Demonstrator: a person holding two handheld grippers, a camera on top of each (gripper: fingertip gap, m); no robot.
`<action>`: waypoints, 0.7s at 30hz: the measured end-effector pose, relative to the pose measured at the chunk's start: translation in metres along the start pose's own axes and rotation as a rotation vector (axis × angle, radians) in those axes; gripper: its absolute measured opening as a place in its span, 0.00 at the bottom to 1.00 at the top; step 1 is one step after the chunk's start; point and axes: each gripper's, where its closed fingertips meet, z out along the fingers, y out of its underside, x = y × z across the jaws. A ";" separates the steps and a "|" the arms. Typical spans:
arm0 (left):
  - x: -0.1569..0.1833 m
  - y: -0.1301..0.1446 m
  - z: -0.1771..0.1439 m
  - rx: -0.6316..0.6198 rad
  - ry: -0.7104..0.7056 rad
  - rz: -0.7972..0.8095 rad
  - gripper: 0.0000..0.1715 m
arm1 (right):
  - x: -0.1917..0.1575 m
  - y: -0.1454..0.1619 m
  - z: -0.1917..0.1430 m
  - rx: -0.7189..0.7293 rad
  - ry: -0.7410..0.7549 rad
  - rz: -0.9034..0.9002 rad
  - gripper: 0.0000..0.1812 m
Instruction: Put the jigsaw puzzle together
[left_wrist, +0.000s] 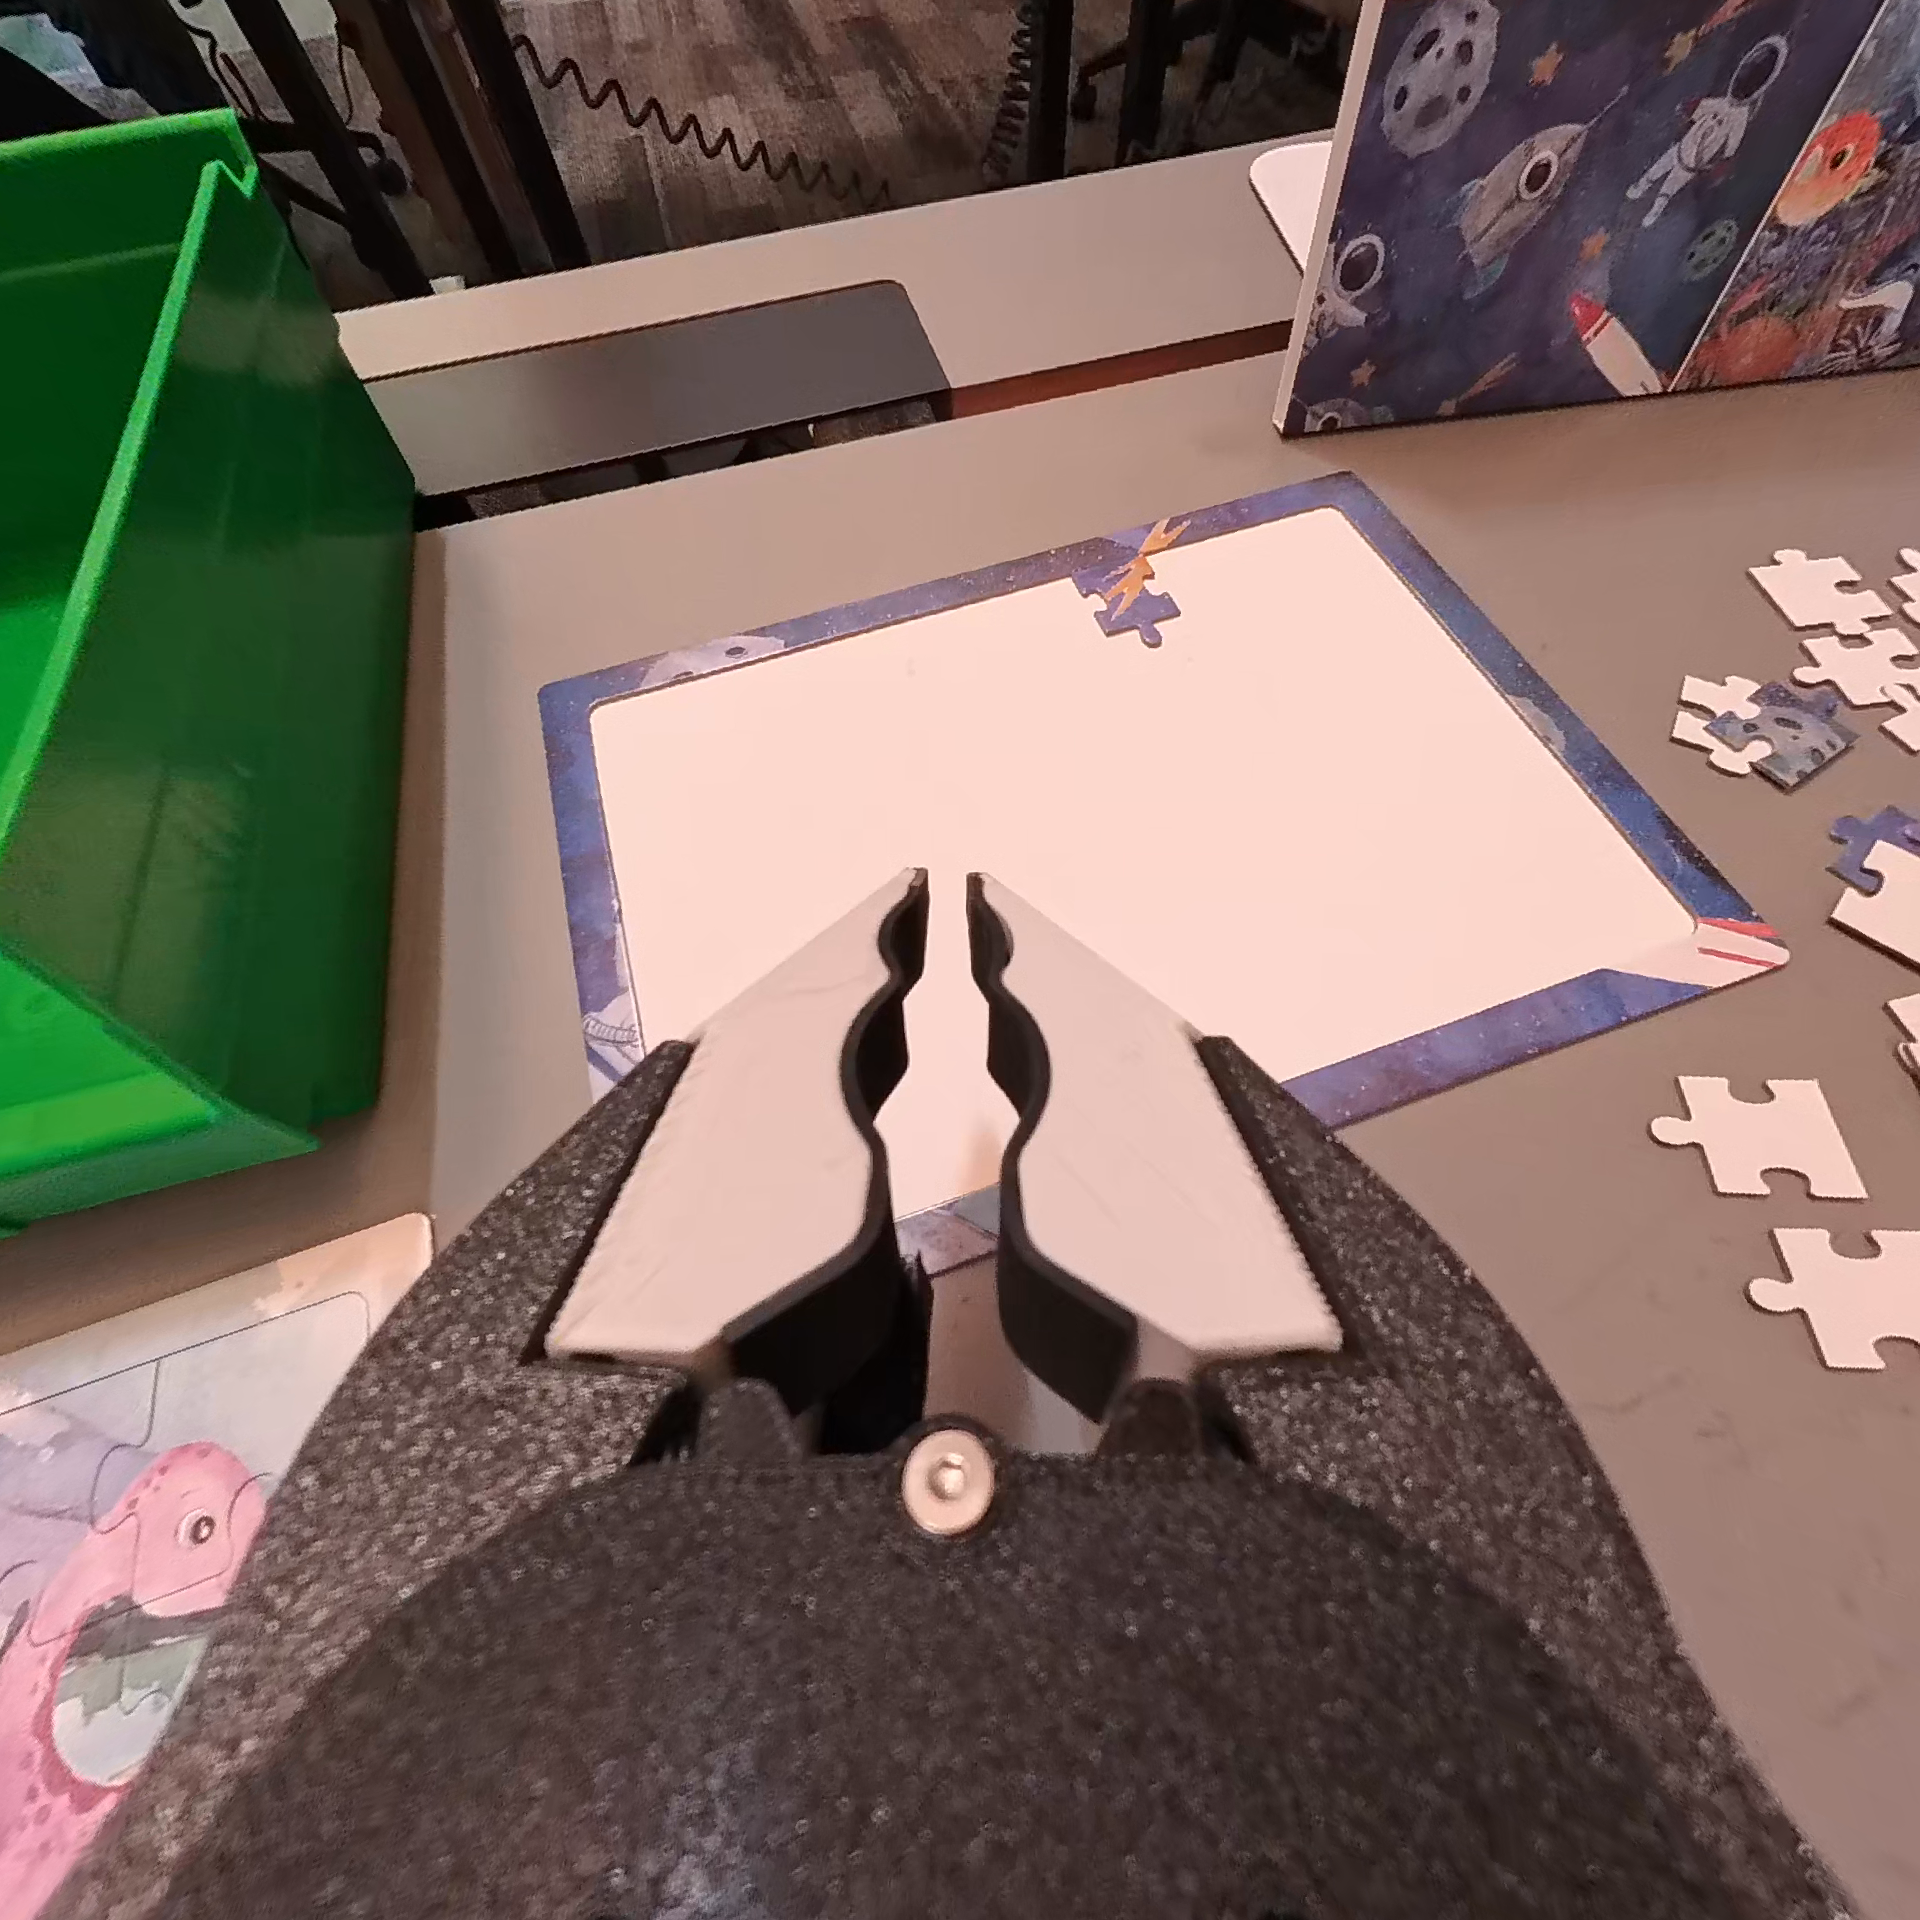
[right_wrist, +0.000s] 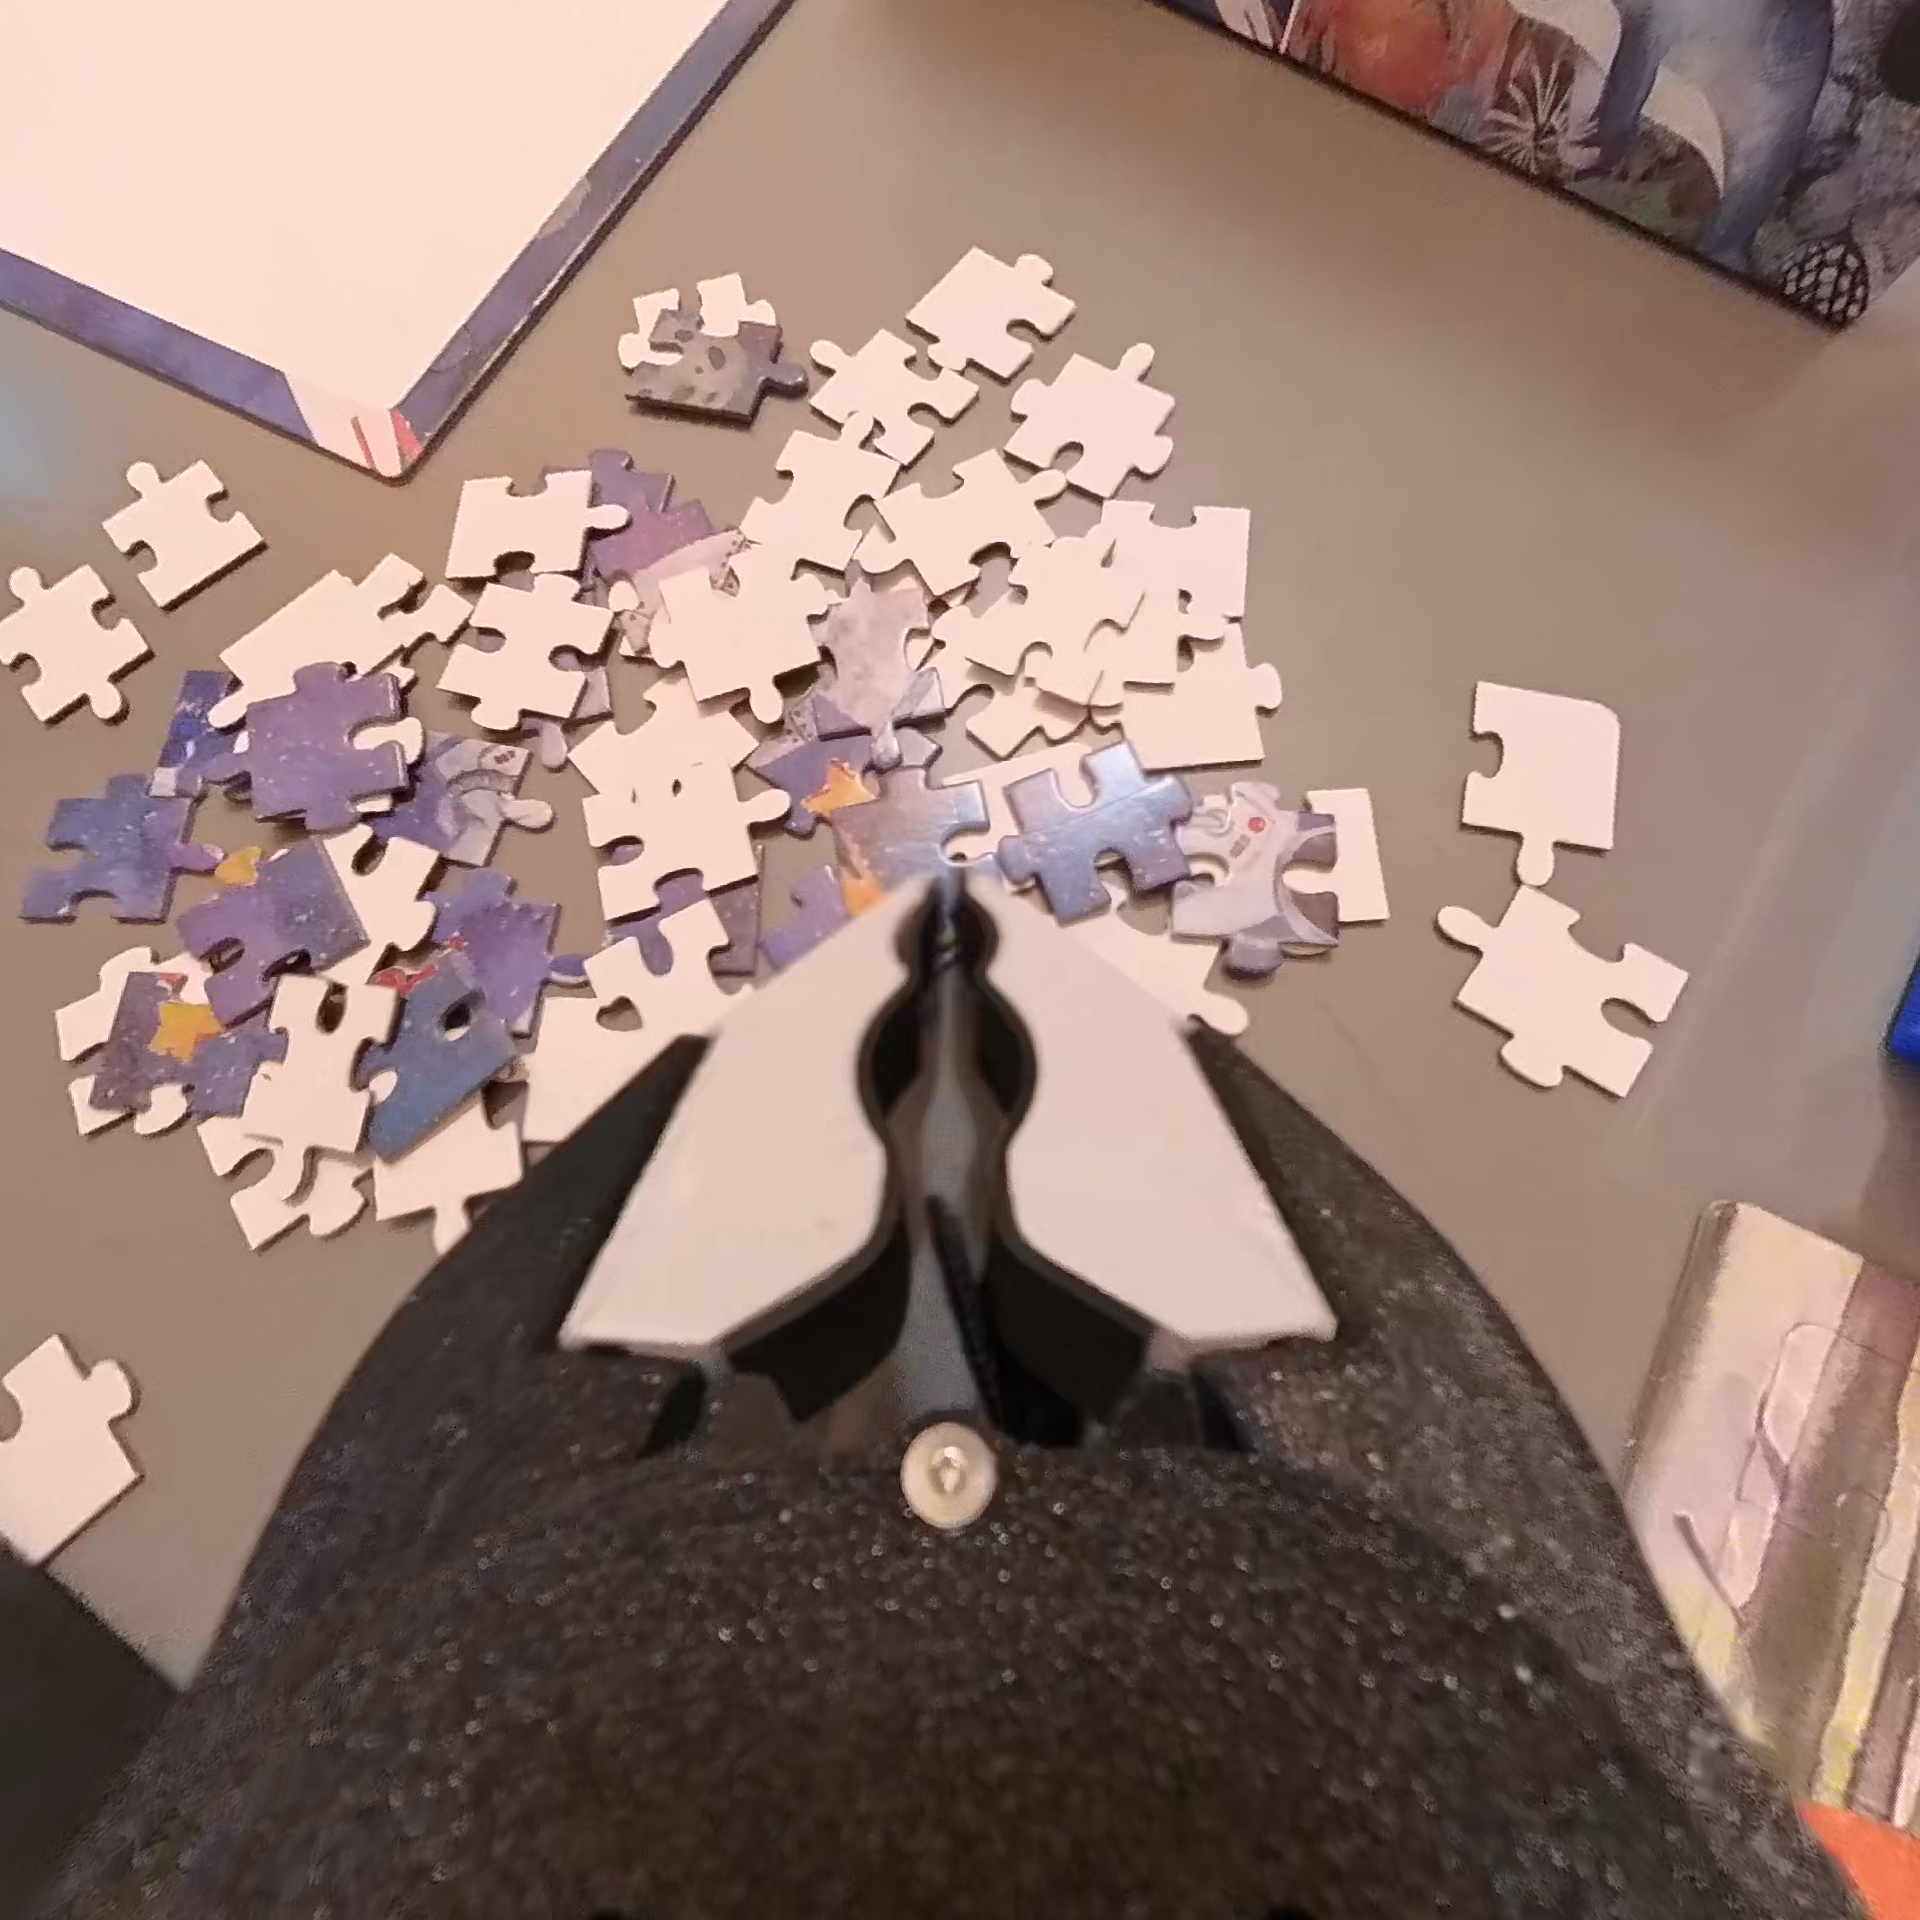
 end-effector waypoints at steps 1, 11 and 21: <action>0.000 0.000 0.000 0.003 -0.001 0.000 0.04 | -0.001 -0.002 -0.002 0.012 0.007 -0.019 0.00; -0.002 0.000 -0.001 0.002 -0.005 -0.002 0.04 | -0.007 0.003 -0.004 -0.014 -0.008 -0.064 0.17; -0.001 -0.001 -0.002 0.005 0.000 0.000 0.04 | -0.005 0.003 -0.009 0.010 -0.048 -0.054 0.09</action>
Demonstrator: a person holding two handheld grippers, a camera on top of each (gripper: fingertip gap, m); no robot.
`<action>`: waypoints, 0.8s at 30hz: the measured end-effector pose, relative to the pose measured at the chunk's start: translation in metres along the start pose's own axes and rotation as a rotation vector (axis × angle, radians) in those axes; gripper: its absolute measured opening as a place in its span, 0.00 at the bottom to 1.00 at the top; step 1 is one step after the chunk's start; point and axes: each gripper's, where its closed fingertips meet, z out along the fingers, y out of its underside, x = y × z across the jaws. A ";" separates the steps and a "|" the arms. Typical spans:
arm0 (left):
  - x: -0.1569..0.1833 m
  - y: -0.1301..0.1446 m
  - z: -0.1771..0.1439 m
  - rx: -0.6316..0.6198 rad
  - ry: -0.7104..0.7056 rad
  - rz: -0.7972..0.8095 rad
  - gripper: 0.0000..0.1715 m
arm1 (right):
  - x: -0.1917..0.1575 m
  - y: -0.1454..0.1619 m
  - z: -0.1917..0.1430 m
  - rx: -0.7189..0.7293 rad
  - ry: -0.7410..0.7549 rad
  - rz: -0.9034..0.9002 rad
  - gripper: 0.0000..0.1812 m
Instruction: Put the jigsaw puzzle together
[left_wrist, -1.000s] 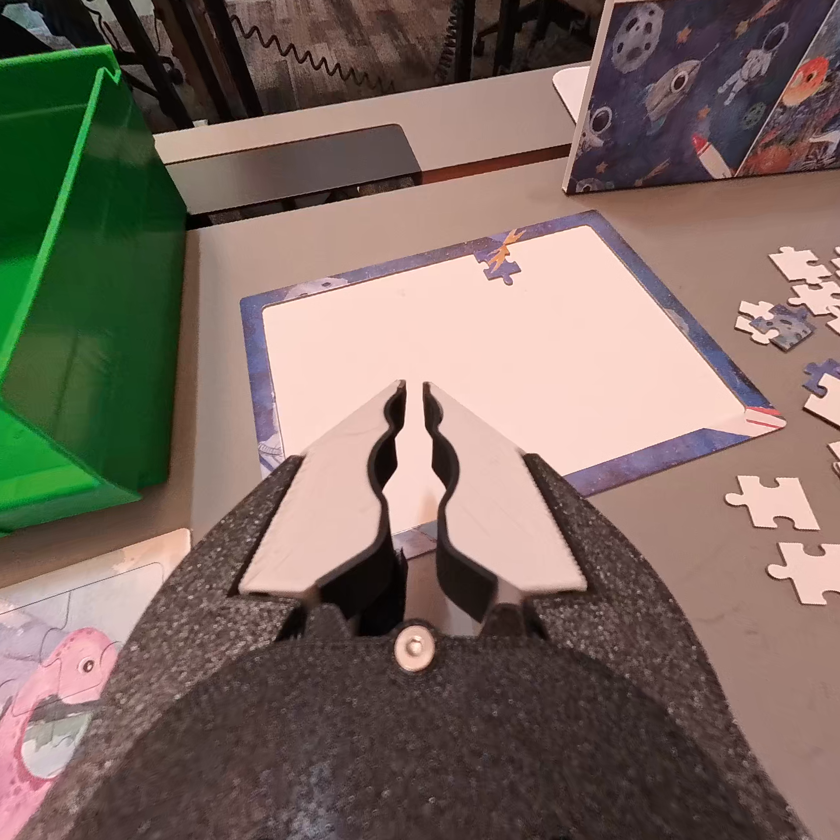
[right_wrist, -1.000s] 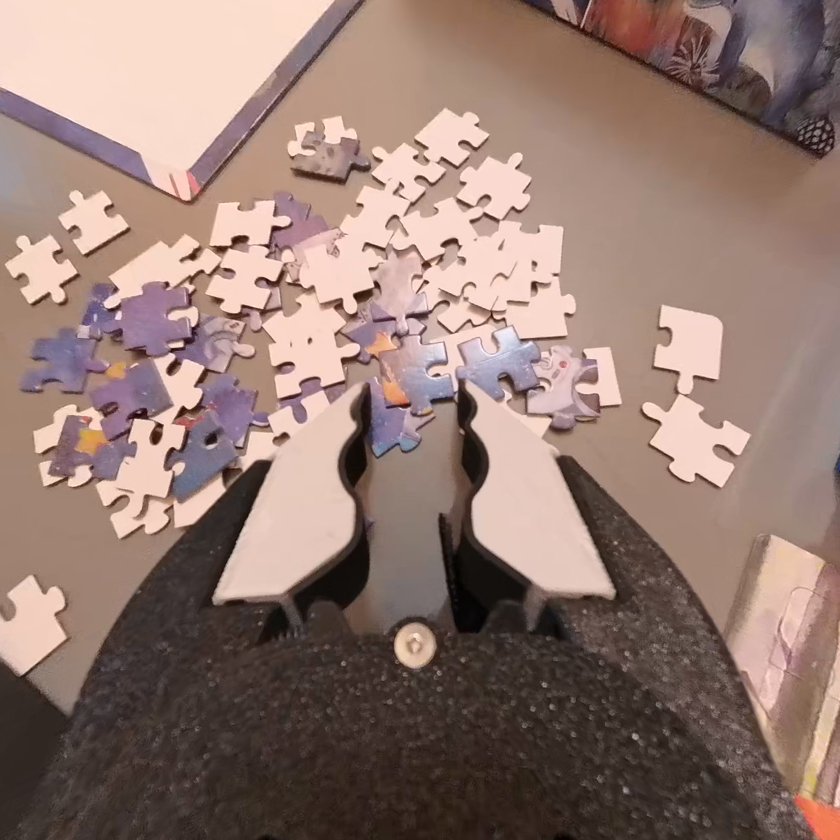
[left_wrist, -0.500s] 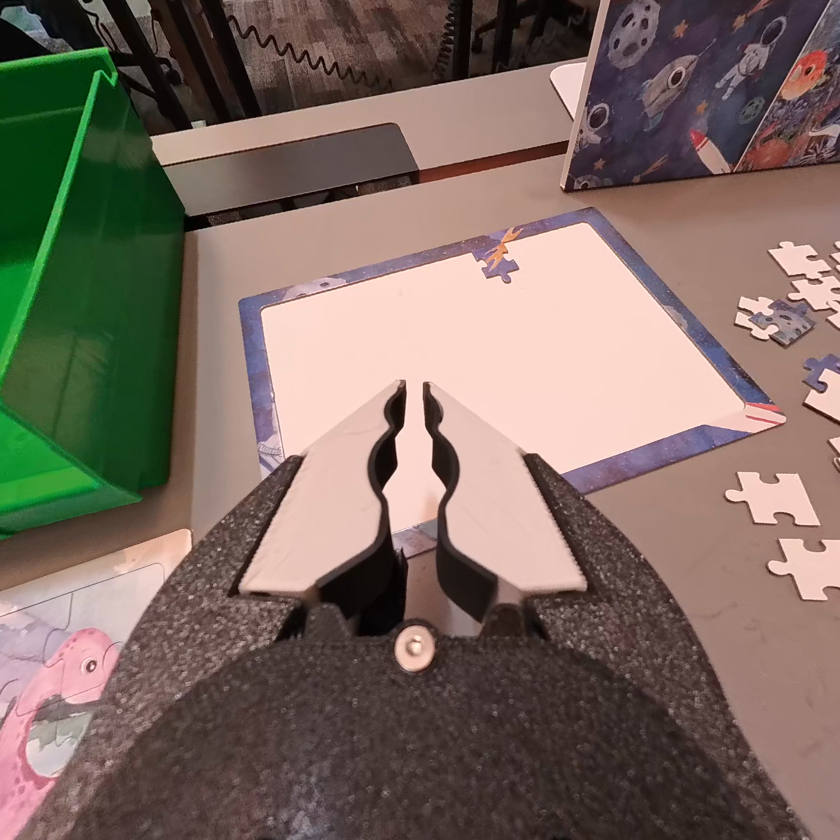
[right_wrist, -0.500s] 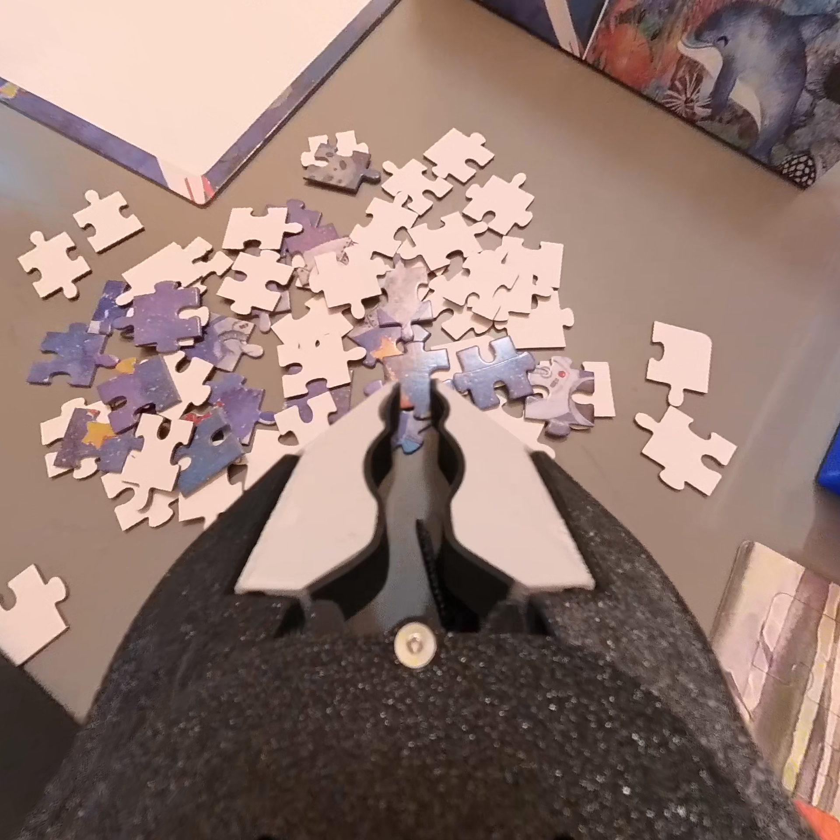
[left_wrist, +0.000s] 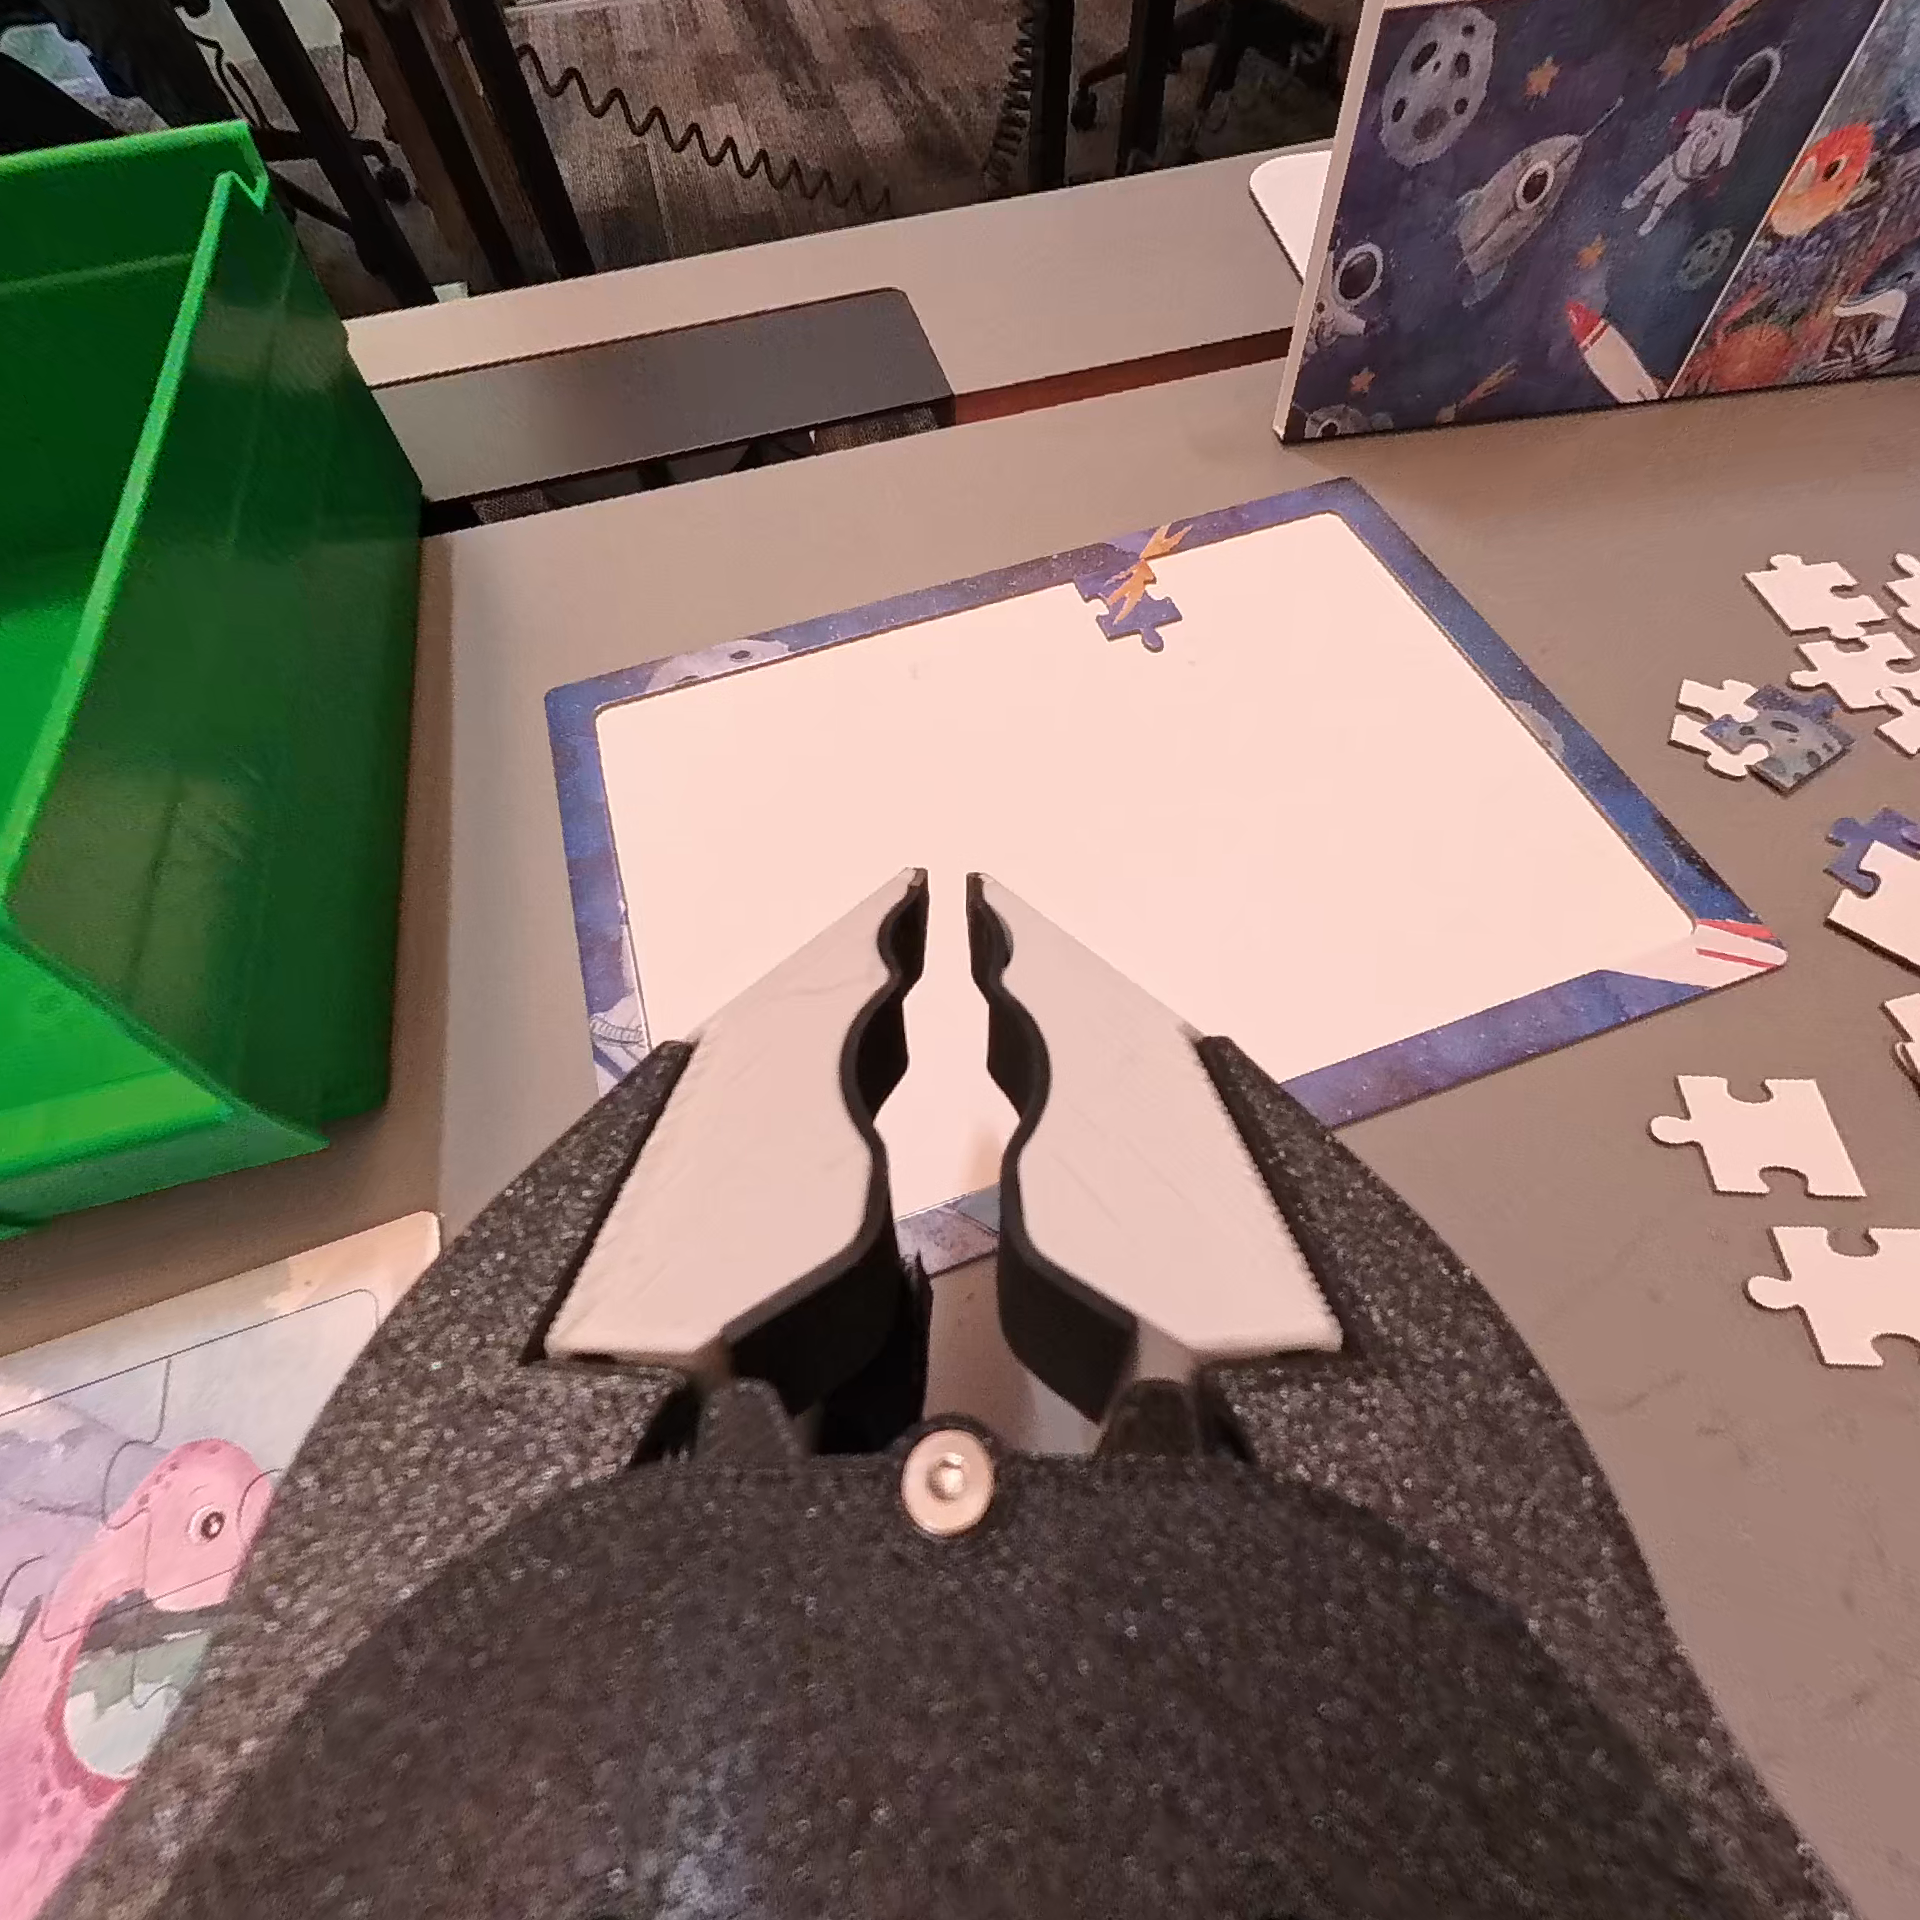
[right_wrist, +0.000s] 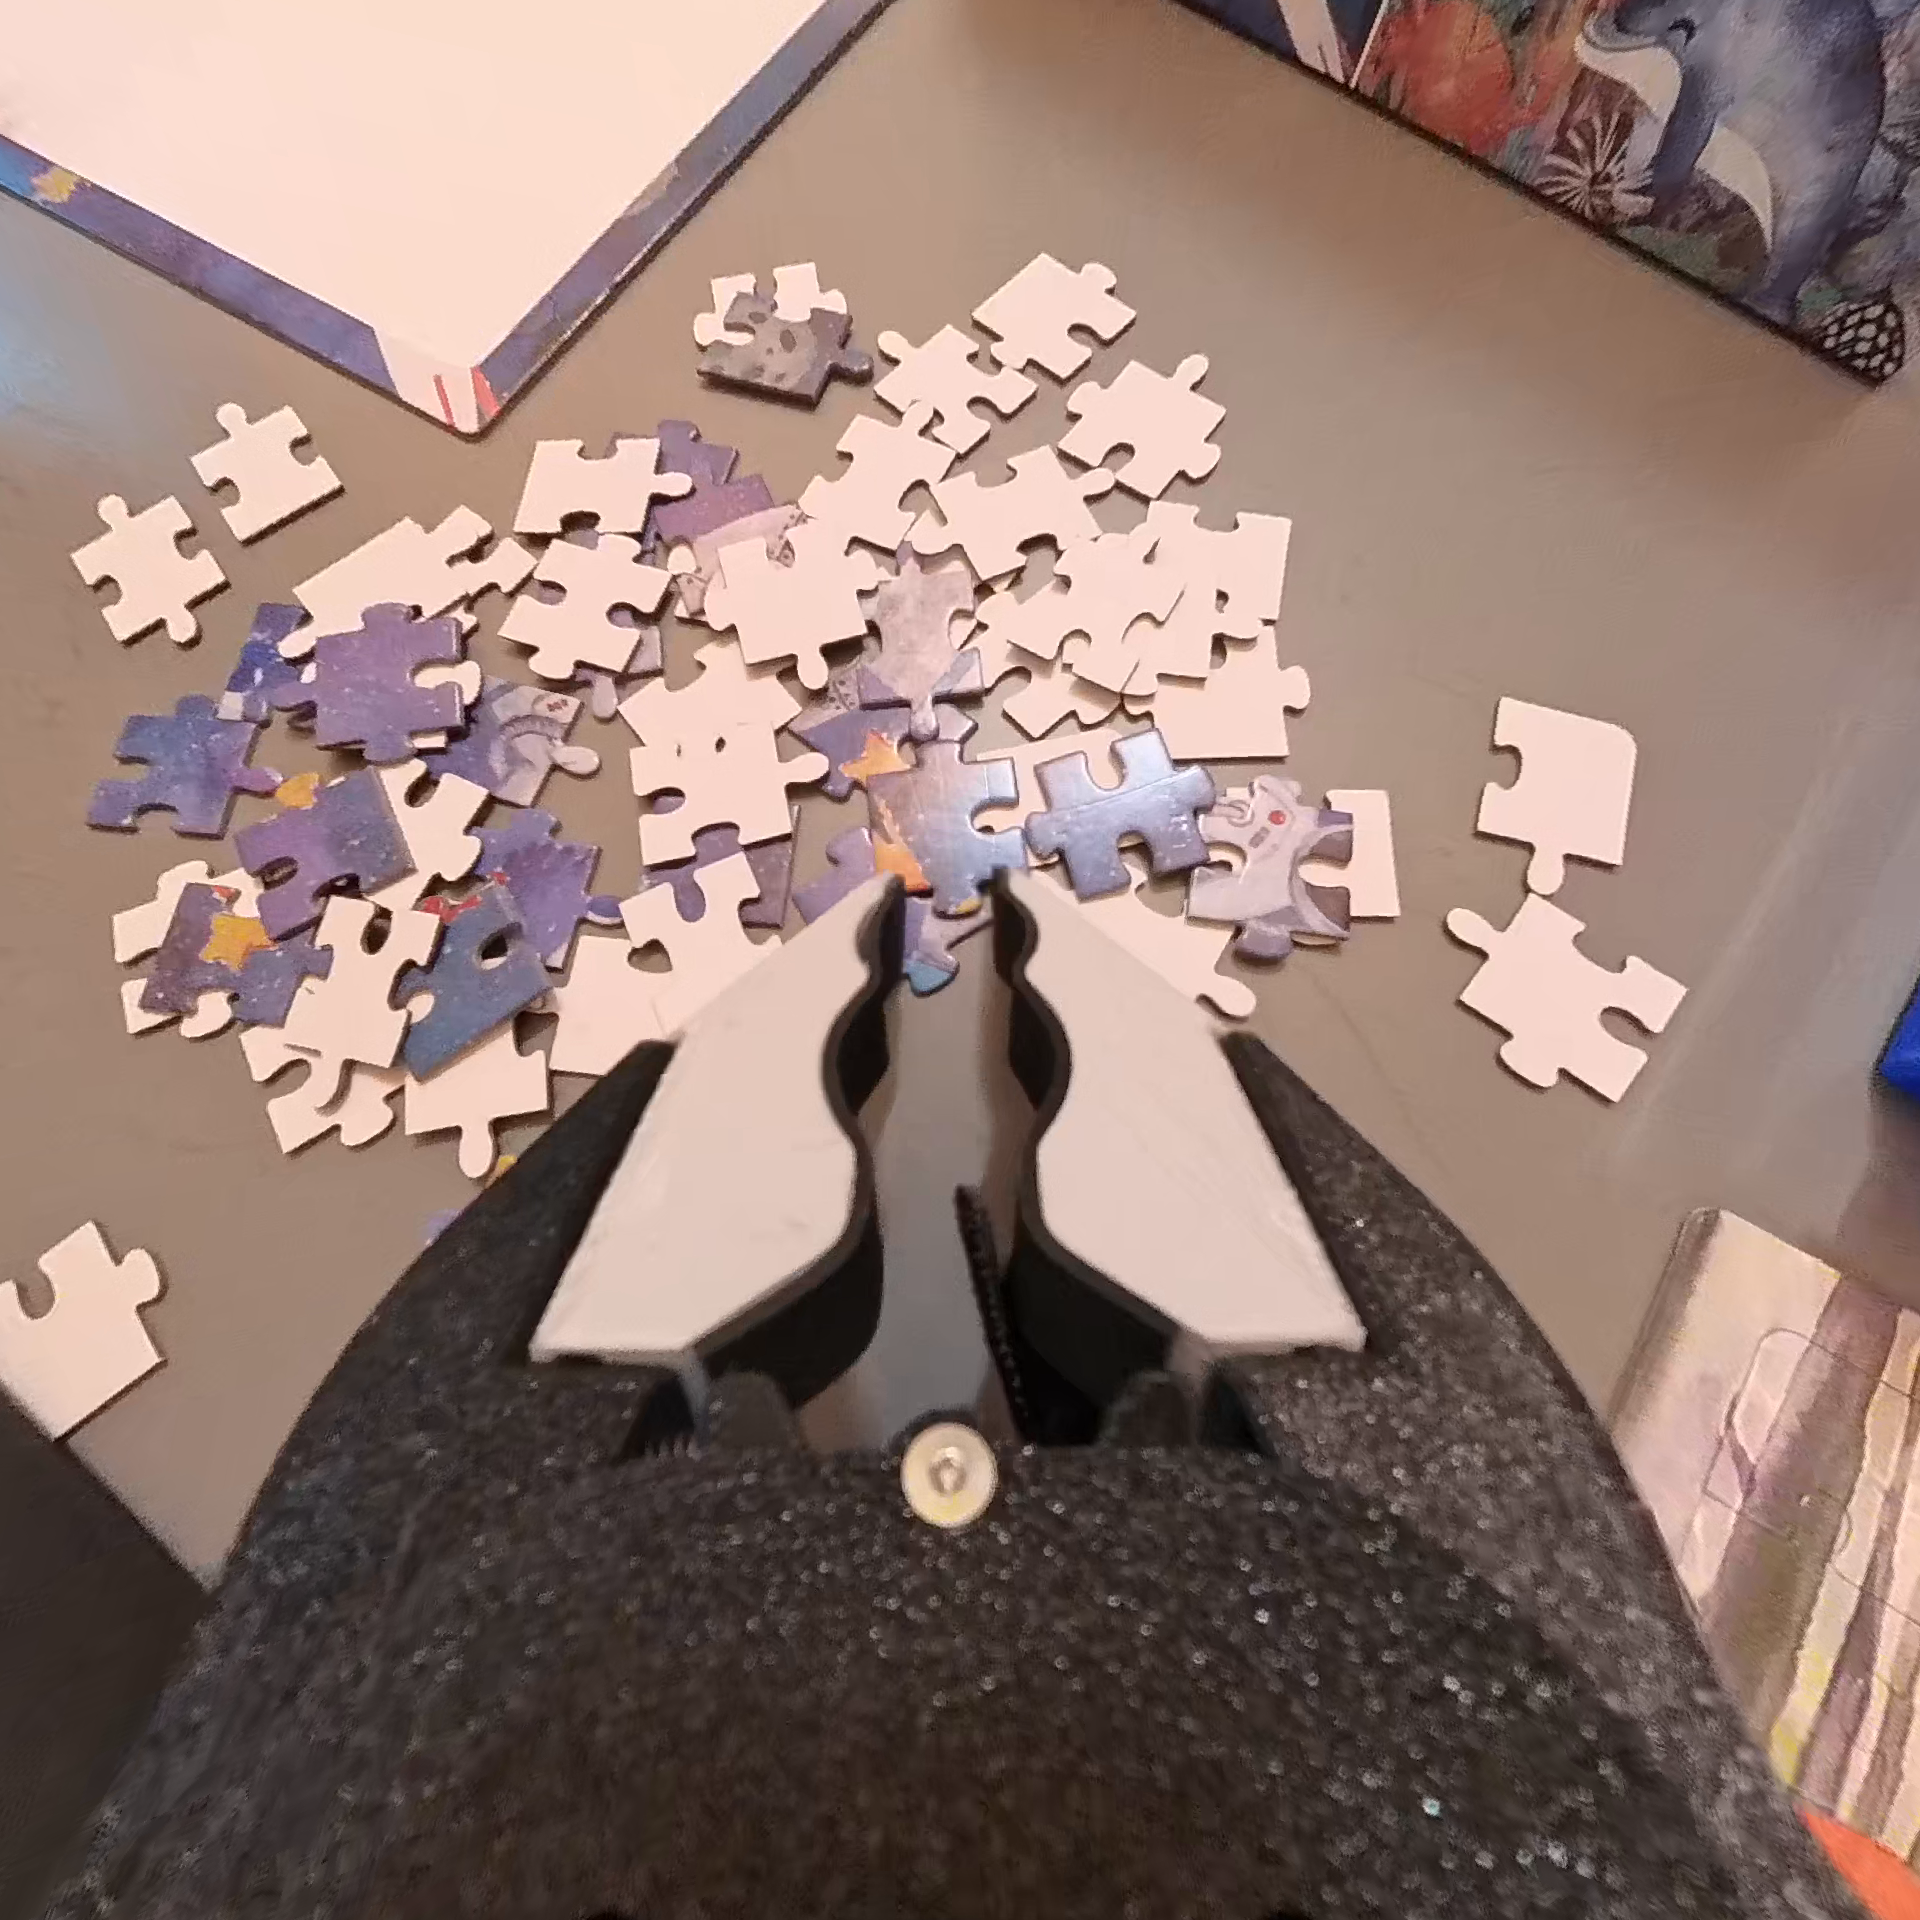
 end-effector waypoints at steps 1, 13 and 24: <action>0.000 0.000 0.000 0.000 0.000 0.001 0.04 | 0.000 0.000 0.001 -0.005 0.001 -0.008 0.07; -0.003 0.001 0.000 -0.002 -0.014 0.009 0.04 | -0.002 0.004 0.007 -0.050 -0.063 0.004 0.05; -0.022 0.000 -0.004 0.009 -0.040 -0.050 0.04 | -0.078 -0.095 -0.012 0.092 -0.212 -0.241 0.05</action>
